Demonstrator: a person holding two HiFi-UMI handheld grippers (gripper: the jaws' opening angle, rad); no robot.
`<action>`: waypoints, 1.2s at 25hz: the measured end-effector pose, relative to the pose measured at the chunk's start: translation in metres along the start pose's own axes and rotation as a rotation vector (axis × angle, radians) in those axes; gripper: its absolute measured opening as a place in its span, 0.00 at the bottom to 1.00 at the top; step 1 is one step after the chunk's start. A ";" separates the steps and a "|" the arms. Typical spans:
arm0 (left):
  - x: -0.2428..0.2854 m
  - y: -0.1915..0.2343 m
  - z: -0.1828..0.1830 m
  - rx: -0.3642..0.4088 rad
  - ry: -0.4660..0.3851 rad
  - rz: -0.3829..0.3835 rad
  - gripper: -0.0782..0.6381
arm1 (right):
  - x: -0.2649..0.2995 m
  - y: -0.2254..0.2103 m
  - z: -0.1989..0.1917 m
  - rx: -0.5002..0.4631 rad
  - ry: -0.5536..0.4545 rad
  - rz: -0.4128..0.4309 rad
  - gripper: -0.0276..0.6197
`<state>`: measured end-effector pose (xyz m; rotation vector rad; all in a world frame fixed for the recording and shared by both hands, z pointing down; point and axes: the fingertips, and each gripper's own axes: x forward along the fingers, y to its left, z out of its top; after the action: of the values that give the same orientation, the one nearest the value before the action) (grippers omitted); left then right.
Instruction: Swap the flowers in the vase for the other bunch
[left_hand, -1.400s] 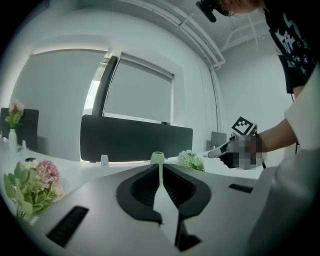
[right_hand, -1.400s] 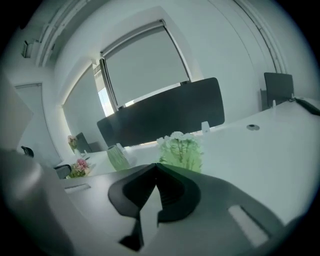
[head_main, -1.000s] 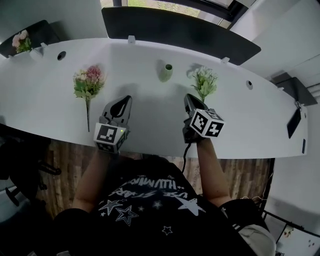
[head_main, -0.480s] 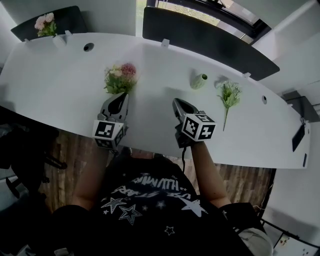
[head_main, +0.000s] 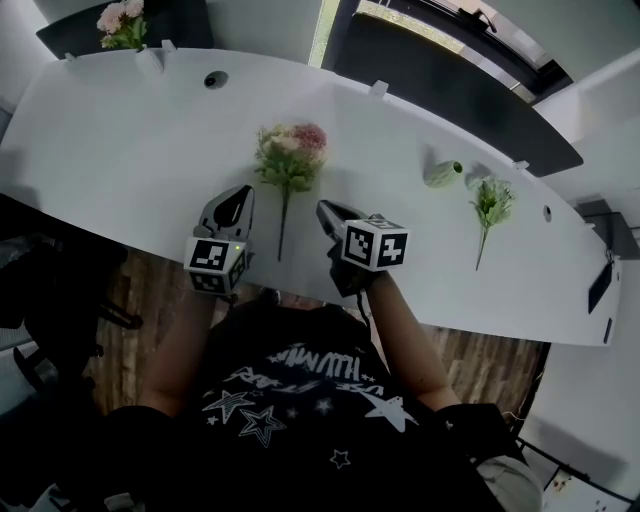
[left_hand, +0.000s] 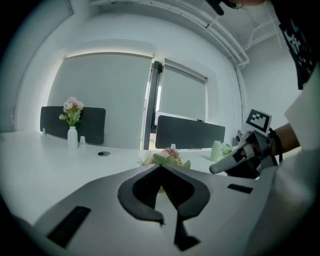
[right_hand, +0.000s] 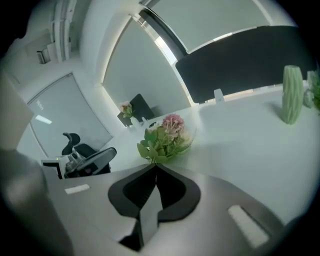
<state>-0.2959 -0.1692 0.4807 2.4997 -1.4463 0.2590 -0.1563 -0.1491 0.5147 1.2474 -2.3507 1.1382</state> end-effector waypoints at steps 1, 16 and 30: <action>-0.001 0.004 -0.005 0.003 0.017 -0.003 0.12 | 0.007 0.004 -0.004 0.041 0.015 0.003 0.05; -0.012 0.040 -0.017 -0.037 0.039 -0.045 0.12 | 0.082 0.008 -0.018 0.226 0.175 -0.106 0.30; -0.016 0.052 -0.024 -0.032 0.050 -0.048 0.12 | 0.112 -0.013 -0.015 0.111 0.275 -0.285 0.22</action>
<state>-0.3500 -0.1735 0.5053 2.4807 -1.3581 0.2855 -0.2160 -0.2086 0.5916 1.3153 -1.8671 1.2639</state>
